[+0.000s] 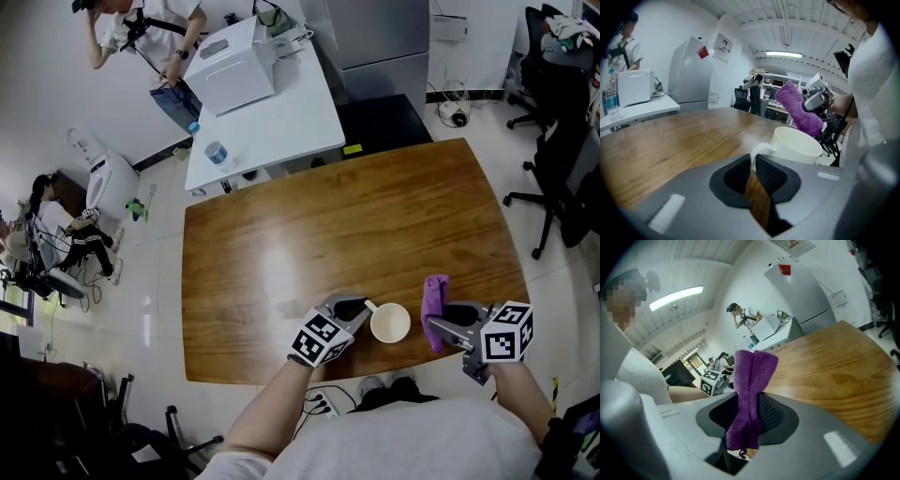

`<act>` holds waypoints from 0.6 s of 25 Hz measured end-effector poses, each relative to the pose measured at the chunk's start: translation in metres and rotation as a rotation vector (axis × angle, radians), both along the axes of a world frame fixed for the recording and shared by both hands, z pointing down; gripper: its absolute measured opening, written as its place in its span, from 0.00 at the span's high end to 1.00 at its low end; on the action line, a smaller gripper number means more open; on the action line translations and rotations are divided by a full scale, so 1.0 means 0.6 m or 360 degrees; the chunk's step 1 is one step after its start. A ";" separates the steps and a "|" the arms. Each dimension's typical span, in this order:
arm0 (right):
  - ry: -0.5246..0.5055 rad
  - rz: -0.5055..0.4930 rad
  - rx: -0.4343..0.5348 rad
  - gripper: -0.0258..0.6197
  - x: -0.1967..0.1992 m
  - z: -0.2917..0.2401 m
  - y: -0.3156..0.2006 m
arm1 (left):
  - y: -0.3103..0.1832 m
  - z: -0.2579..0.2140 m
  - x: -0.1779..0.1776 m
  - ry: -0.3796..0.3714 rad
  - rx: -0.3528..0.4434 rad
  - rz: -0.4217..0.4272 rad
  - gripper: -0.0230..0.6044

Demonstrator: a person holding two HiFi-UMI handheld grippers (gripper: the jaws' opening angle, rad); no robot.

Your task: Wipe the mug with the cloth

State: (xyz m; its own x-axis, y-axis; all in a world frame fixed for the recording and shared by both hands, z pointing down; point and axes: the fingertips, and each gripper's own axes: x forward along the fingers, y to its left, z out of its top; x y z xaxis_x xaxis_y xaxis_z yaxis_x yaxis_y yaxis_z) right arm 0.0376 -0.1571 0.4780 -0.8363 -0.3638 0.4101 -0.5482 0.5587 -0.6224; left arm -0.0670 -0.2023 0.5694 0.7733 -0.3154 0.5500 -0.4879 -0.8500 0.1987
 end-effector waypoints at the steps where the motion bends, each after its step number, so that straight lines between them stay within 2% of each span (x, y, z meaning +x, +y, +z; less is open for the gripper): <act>1: 0.0005 -0.0008 -0.0001 0.77 -0.001 0.002 -0.003 | 0.000 0.000 0.000 0.0002 -0.0002 -0.0001 0.91; 15: -0.0007 -0.0162 0.0042 0.77 -0.048 0.021 -0.106 | -0.006 0.002 0.001 0.0053 -0.0043 -0.0043 0.91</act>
